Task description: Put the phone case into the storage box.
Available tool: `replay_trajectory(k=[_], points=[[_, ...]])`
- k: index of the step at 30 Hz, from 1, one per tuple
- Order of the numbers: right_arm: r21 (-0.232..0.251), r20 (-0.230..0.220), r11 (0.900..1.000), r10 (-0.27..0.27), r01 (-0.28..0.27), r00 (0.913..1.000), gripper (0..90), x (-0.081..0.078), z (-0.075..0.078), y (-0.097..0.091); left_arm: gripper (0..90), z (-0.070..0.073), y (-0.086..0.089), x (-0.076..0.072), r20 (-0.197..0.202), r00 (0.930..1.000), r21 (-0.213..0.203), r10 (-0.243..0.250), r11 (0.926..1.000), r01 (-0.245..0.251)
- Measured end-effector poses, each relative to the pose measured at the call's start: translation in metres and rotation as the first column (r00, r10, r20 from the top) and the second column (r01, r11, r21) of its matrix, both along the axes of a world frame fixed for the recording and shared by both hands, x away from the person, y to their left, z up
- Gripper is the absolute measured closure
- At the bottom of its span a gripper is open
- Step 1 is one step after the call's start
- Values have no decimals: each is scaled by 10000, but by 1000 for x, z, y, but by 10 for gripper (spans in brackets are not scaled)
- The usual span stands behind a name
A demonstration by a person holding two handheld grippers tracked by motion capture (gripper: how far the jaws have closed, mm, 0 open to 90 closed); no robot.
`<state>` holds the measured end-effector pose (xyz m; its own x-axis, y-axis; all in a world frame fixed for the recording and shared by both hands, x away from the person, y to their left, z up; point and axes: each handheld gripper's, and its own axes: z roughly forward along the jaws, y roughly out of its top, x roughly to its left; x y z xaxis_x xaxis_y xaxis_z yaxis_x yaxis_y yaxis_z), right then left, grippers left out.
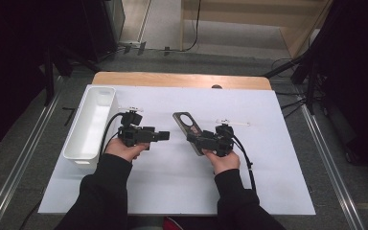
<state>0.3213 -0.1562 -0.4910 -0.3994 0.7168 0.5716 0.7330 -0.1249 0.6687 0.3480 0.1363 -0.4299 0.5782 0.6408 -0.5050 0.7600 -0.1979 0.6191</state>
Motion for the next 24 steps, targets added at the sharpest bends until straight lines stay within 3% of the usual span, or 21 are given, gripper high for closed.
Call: replay_trajectory(k=[6, 10, 18, 24], points=[[-71, 20, 9999, -151, 151, 9999, 107, 0, -1, 2, 167, 3, -6, 6, -108, 9998, -16, 181, 9998, -181], [-69, 96, 9997, -215, 216, 9997, 107, 0, 0, 3, 167, 6, -11, 9, -27, 9994, 205, 332, 9992, -331], [96, 182, 9993, -369, 367, 9992, 107, 0, -1, 6, 168, 7, -20, 19, -480, 9970, 237, 600, 9980, -589], [112, 216, 9990, -429, 426, 9988, 107, 1, -1, 9, 168, 6, -26, 25, -493, 9962, 278, 717, 9971, -703]])
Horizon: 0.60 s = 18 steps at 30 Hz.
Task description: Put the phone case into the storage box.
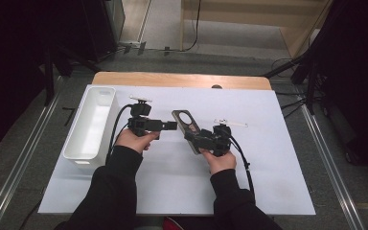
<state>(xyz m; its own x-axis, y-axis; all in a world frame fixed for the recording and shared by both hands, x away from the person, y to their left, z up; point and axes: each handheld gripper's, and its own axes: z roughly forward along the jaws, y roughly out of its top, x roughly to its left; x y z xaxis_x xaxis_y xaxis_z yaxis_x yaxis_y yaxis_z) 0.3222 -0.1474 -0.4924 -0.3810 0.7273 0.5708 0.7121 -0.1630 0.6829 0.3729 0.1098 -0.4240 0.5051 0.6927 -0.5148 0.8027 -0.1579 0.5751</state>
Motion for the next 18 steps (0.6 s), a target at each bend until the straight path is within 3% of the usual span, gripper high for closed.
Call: replay_trajectory(k=[5, 18], points=[[167, -63, 9999, -28, 29, 10000, 107, 1, -1, 1, 168, -1, -4, 4, 294, 9995, 78, 110, 9999, -112], [158, 38, 9994, -304, 304, 9995, 107, 3, -2, 4, 209, -4, -15, 13, -73, 9994, 48, 343, 9994, -343]])
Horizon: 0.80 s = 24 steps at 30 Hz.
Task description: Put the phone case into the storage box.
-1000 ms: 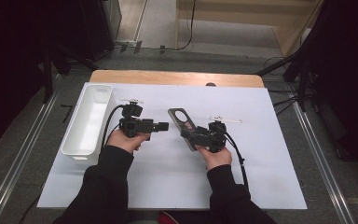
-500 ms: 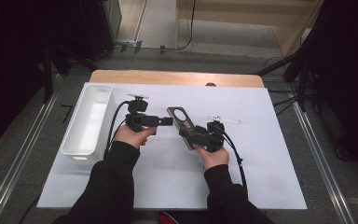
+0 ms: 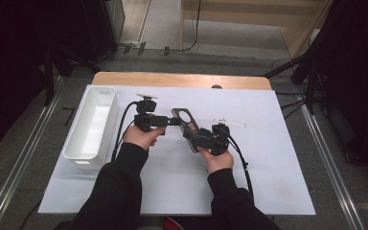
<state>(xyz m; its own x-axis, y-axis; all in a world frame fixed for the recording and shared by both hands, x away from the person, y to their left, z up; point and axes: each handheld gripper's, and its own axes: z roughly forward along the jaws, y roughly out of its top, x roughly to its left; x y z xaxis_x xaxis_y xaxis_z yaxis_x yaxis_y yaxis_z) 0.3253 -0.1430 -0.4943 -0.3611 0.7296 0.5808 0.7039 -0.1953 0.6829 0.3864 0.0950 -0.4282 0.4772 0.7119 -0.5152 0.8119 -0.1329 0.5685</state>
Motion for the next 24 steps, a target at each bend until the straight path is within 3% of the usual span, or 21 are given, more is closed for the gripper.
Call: replay_trajectory(k=[11, 20, 24], points=[[-101, 179, 9998, -143, 145, 9997, 107, -1, 0, 3, 277, -1, -7, 8, -644, 9977, -78, 204, 9997, -210], [-7, 267, 9995, -322, 322, 9991, 107, -1, 0, 6, 325, 0, -10, 12, -882, 9952, -327, 425, 9984, -455], [43, 266, 9994, -354, 353, 9990, 107, 0, 0, 8, 373, 1, -11, 12, -802, 9957, -324, 463, 9983, -490]])
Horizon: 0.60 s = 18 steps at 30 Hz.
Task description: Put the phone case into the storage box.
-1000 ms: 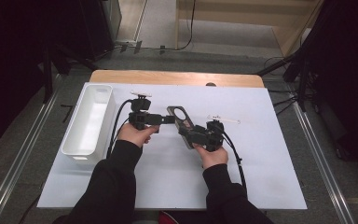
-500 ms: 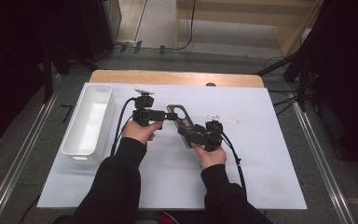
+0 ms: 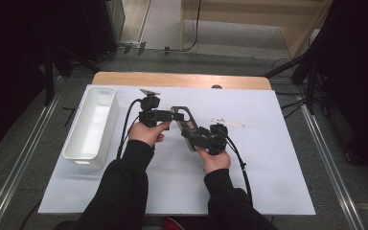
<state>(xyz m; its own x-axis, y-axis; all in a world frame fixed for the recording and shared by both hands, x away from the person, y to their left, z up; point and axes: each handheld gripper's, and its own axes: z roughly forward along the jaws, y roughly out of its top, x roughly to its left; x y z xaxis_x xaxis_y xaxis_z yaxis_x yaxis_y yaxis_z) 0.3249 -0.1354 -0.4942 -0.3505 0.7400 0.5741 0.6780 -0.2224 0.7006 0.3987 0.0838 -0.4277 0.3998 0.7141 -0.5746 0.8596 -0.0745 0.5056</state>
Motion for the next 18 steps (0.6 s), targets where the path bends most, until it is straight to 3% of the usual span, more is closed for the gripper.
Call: replay_trajectory(k=[6, 12, 18], points=[[0, 29, 10000, -59, 59, 10000, 107, 0, 0, 2, 437, 2, 1, 0, 182, 9997, -92, 174, 9998, -172], [87, 76, 9999, -89, 88, 9999, 107, 0, 0, 4, 469, 0, 0, 2, -69, 9997, -322, 249, 9992, -251], [116, 85, 9998, -168, 167, 9998, 107, 0, 0, 5, 536, -2, -2, 3, -231, 9992, -205, 328, 9992, -332]])
